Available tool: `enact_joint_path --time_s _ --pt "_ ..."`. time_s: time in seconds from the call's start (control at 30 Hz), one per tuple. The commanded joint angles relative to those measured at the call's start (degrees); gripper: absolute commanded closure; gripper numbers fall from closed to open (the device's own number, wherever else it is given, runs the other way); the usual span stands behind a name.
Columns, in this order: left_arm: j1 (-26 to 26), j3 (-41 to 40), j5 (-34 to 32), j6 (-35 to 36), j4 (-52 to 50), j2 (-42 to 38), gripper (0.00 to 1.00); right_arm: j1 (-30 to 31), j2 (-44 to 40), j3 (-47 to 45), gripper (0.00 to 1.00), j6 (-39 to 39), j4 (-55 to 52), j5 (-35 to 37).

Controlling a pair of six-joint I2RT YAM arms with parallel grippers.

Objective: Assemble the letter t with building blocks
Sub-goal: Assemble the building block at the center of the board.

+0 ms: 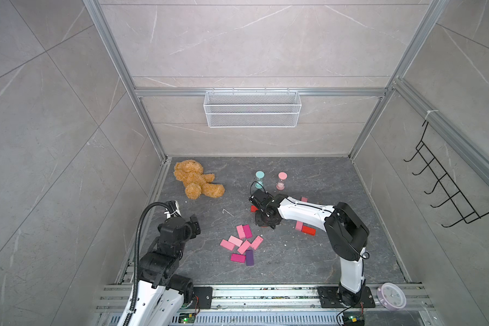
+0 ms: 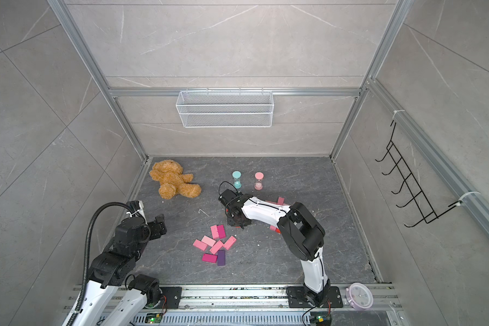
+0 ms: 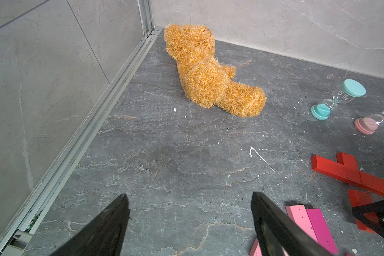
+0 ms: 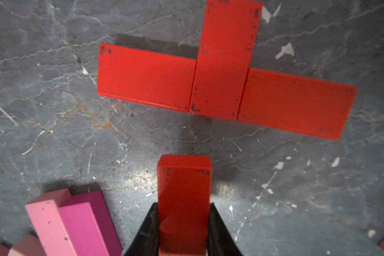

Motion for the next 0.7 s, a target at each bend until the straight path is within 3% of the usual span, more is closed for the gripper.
enact_joint_path --time_s 0.0,0.37,0.67 --pt "-0.28 0.92 0.52 -0.58 1.68 -0.47 0.12 0.03 2.88 3.36 1.0 3.03 -4.17 1.62" --pt "-0.23 0.96 0.87 -0.6 1.68 -0.66 0.12 -0.69 5.56 5.8 1.0 4.92 -7.86 2.76" --pt "-0.23 0.92 0.89 -0.42 1.57 -0.84 0.12 -2.17 6.39 6.04 0.91 5.44 -6.82 1.37"
